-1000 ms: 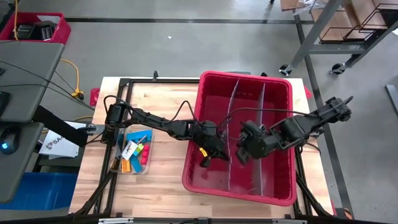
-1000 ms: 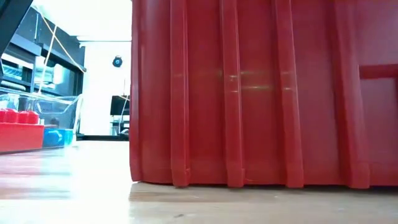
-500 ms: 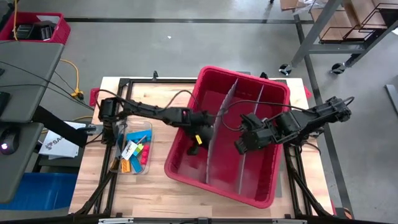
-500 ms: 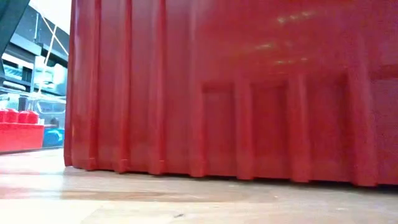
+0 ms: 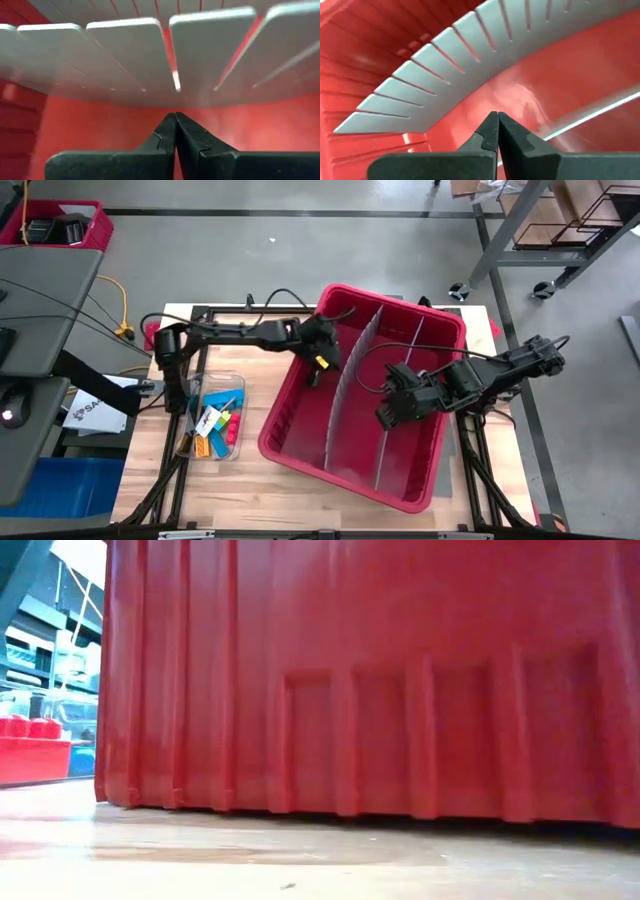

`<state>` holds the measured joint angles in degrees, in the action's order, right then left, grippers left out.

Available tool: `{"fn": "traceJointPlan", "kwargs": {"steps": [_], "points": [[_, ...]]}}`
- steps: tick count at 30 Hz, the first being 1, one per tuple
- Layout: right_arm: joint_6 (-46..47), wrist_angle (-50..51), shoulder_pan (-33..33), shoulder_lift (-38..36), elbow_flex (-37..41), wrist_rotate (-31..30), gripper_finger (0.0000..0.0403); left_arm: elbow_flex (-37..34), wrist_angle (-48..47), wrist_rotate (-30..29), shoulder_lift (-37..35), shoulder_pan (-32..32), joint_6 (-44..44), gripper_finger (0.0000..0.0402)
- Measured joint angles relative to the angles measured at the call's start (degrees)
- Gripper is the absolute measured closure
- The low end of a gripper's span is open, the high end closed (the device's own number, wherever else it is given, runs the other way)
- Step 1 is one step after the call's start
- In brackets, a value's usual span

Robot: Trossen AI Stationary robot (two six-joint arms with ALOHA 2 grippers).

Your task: Sort Items/Unsort Items

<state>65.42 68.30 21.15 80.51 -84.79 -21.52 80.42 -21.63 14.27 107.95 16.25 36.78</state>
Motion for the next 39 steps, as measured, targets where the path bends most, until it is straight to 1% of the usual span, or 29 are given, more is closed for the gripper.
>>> {"fn": "traceJointPlan", "kwargs": {"steps": [3, 6, 8, 11, 17, 19, 24, 28, 33, 35, 39], "points": [[-1.31, -1.74, 0.0, 0.02, 0.0, 0.0, 0.0403, 3.46, 1.38, -1.3, 2.6, 0.31, 10.89, 0.0401], [-1.63, -2.51, 0.0, 0.02, 0.0, 0.0, 0.0403, 6.27, 1.42, -4.17, 4.72, 0.37, 20.14, 0.0402], [-1.7, -2.98, 0.0, 0.04, 0.0, 0.0, 0.0403, 8.14, 1.85, -3.84, 6.29, 0.87, 23.7, 0.0401], [-3.16, -3.35, 0.0, 0.04, 0.02, 0.2, 0.0403, 9.99, 2.03, -0.71, 8.35, 1.38, 25.66, 0.0401], [-4.28, -4.39, 0.0, 0.04, 0.02, 0.45, 0.0403, 11.43, 1.93, 1.77, 11.57, 0.09, 21.25, 0.0401], [-5.01, -4.27, 0.0, 0.04, 0.02, 0.46, 0.0403, 11.57, 2.42, 2.8, 11.68, -0.96, 20.48, 0.0401], [-5.96, -4.0, 0.0, 0.04, 0.02, 0.34, 0.0403, 11.35, 5.69, 2.85, 11.72, -4.02, 19.91, 0.0402], [-6.52, -3.98, 0.0, 0.04, 0.02, 0.26, 0.0403, 11.41, 9.72, 3.99, 11.71, -5.73, 14.02, 0.0402], [-6.35, -3.9, 0.43, -0.39, 0.02, 0.54, 0.0403, 11.46, 9.69, 2.82, 11.67, -8.29, 8.86, 0.0402], [-6.79, -3.53, 1.04, -0.63, 0.02, 1.63, 0.0403, 11.52, 9.56, 2.54, 11.66, -9.65, 8.17, 0.0402], [-5.35, -0.24, 1.77, -0.65, 0.02, 7.36, 0.0403, 11.57, 6.81, 3.05, 11.48, -12.42, 7.68, 0.0402]]}}
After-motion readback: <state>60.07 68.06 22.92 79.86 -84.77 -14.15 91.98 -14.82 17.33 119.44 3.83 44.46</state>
